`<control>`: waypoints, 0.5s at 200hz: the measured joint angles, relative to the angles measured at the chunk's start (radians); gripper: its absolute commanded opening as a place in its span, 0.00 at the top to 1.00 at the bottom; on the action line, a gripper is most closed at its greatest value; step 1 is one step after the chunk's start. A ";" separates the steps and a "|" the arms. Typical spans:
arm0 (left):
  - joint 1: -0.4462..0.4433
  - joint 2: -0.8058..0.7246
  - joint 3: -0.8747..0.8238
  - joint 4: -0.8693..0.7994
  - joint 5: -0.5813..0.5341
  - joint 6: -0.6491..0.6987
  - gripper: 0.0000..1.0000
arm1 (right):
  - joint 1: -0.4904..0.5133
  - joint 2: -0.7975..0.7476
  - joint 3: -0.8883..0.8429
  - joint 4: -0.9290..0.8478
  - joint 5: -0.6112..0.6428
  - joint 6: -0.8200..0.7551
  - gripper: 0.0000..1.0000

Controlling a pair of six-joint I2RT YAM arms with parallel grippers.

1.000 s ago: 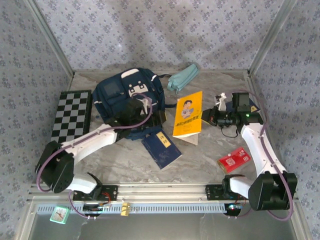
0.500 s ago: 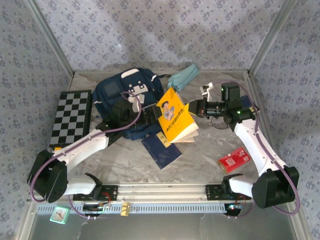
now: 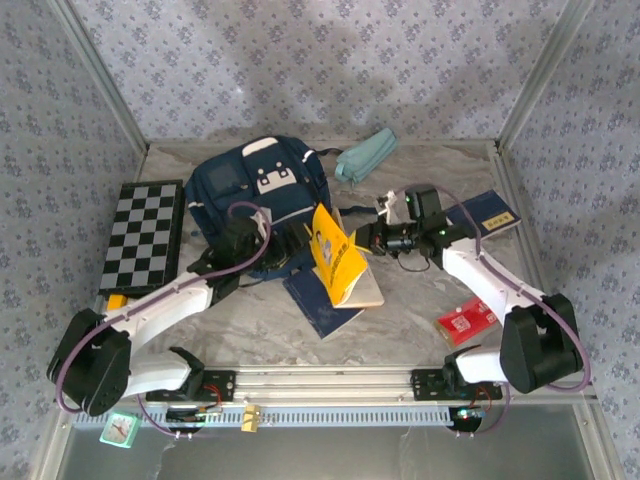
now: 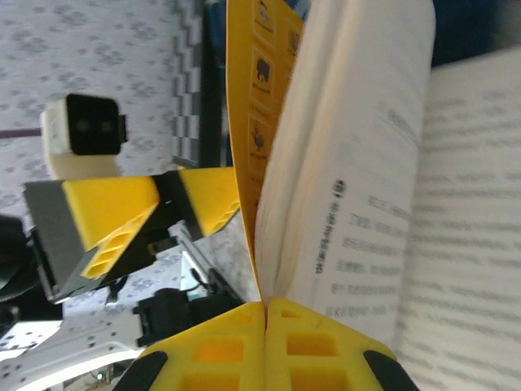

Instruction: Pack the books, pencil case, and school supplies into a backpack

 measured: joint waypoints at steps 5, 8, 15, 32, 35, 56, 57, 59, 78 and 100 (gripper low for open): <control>-0.011 -0.003 -0.014 -0.008 -0.011 -0.012 0.11 | -0.002 0.001 -0.017 0.004 0.008 0.003 1.00; -0.020 -0.004 -0.024 -0.015 -0.026 -0.021 0.11 | -0.005 0.001 -0.028 0.008 0.013 0.003 1.00; -0.040 -0.004 -0.037 -0.027 -0.045 -0.035 0.11 | -0.008 0.003 -0.052 0.014 0.026 0.006 1.00; -0.092 -0.001 -0.052 -0.050 -0.083 -0.075 0.11 | -0.017 0.019 -0.093 0.019 0.057 0.003 1.00; -0.100 0.000 -0.053 -0.050 -0.089 -0.081 0.11 | -0.017 0.022 -0.101 0.019 0.064 0.001 1.00; -0.148 0.021 -0.053 -0.037 -0.138 -0.118 0.11 | -0.020 0.026 -0.150 0.010 0.116 -0.010 1.00; -0.150 0.023 -0.053 -0.036 -0.140 -0.119 0.11 | -0.020 0.026 -0.152 0.010 0.118 -0.010 1.00; -0.153 0.028 -0.053 -0.032 -0.143 -0.121 0.11 | -0.020 0.026 -0.157 0.008 0.123 -0.011 0.99; -0.171 0.081 -0.051 -0.013 -0.154 -0.135 0.13 | -0.024 0.026 -0.191 -0.012 0.166 -0.025 0.85; -0.183 0.151 -0.051 -0.008 -0.167 -0.143 0.17 | -0.034 0.013 -0.216 -0.045 0.216 -0.042 0.73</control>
